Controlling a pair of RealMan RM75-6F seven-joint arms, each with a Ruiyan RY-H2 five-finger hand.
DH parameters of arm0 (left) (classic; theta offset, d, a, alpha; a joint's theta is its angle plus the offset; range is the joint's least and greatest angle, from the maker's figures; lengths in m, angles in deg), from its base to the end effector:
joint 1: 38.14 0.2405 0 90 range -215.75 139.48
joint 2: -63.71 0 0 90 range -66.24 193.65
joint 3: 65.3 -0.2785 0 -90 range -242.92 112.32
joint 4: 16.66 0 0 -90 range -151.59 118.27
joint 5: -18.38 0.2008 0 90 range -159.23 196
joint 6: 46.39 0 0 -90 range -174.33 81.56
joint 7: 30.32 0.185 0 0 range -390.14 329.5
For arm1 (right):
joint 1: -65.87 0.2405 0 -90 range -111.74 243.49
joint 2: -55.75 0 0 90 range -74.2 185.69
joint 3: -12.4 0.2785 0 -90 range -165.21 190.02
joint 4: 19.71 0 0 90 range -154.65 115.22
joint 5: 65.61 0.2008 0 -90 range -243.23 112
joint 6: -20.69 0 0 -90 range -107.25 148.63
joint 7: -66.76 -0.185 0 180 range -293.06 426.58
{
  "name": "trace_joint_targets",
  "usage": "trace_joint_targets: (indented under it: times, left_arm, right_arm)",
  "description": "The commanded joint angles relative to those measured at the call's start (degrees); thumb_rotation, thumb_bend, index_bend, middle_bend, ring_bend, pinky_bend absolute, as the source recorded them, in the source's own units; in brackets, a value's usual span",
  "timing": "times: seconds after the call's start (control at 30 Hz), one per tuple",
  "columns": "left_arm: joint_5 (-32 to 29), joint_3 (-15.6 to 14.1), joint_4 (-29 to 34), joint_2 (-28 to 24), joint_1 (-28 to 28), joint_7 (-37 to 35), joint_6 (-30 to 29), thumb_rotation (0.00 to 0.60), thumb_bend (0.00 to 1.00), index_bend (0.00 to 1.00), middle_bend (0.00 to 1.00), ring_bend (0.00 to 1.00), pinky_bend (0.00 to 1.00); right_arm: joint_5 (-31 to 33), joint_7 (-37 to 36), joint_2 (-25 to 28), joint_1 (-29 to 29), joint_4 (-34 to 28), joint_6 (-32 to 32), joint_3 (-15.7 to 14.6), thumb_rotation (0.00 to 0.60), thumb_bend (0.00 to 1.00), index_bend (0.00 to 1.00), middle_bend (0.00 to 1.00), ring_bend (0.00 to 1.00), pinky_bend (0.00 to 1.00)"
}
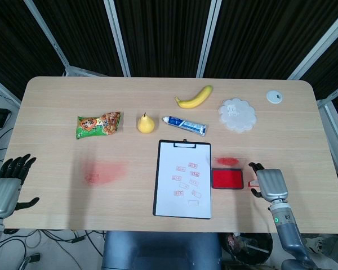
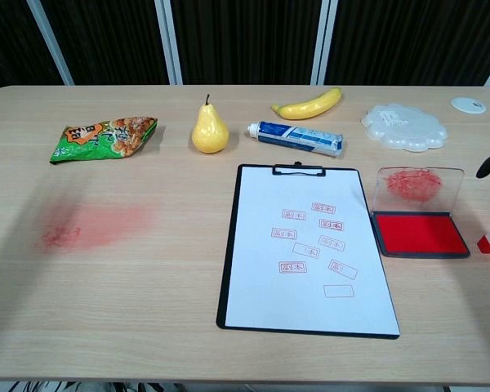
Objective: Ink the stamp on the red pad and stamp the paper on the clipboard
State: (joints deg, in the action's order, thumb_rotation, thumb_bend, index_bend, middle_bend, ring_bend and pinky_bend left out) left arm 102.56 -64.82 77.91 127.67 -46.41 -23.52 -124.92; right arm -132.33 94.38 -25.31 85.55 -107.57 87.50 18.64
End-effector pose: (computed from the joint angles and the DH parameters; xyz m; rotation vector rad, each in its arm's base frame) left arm -0.3237 0.2313 0.1498 -1.5161 -0.9254 -0.7765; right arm -0.3057 -0.3055 0.0465 1.5904 -0.9214 0.6047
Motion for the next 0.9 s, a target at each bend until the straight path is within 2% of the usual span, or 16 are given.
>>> trace_joint_targets:
  times: [0.03, 0.9]
  left_arm:
    - [-0.06, -0.05, 0.07, -0.07, 0.05, -0.05, 0.02, 0.6, 0.02, 0.0, 0.0, 0.0, 0.0]
    - [0.21, -0.02, -0.1, 0.04, -0.04, -0.45, -0.22, 0.6, 0.02, 0.0, 0.0, 0.0, 0.0]
  right_arm:
    - [-0.11, -0.02, -0.01, 0.02, -0.02, 0.11, -0.11, 0.6, 0.29, 0.26, 0.29, 0.84, 0.85]
    - [1.93, 0.56, -0.45, 0.39, 0.44, -0.38, -0.76, 0.6, 0.29, 0.26, 0.28, 0.83, 0.84]
